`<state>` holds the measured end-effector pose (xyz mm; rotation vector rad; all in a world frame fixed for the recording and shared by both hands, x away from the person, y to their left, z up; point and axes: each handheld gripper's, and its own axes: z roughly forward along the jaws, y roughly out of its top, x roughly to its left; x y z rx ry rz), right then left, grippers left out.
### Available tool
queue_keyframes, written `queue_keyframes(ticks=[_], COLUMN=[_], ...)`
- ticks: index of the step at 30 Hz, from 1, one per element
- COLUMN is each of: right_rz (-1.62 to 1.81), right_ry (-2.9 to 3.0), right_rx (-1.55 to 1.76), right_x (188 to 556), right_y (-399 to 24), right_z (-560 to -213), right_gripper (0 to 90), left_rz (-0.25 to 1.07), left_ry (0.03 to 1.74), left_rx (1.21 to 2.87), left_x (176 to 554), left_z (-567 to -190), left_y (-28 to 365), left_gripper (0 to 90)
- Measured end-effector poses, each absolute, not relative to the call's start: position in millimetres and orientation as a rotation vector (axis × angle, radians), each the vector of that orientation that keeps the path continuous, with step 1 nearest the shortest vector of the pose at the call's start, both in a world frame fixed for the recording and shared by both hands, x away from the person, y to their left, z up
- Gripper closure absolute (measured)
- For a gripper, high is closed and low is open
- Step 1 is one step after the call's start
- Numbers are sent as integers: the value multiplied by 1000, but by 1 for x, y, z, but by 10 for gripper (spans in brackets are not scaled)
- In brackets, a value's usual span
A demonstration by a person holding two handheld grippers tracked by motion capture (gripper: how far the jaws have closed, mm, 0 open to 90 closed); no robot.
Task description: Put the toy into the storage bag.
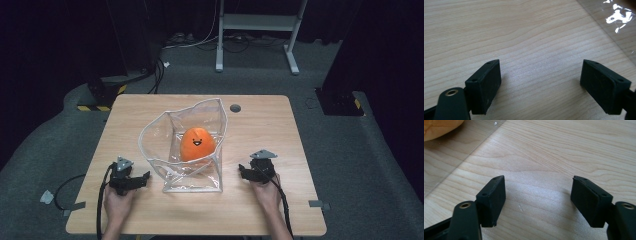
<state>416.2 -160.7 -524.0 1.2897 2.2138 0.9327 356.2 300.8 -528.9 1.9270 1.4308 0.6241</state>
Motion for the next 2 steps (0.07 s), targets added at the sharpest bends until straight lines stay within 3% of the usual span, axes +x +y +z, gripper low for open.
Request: queue_keyframes(ticks=[2], right_rz=[930], right_ry=[2210], right_rx=[1298], right_x=[416], right_y=[-161], right_z=[-524], right_gripper=[267], left_rz=[624], left_ry=[1431], left_rx=[1926], left_x=[356], left_z=[-529], left_y=[301], left_gripper=[172])
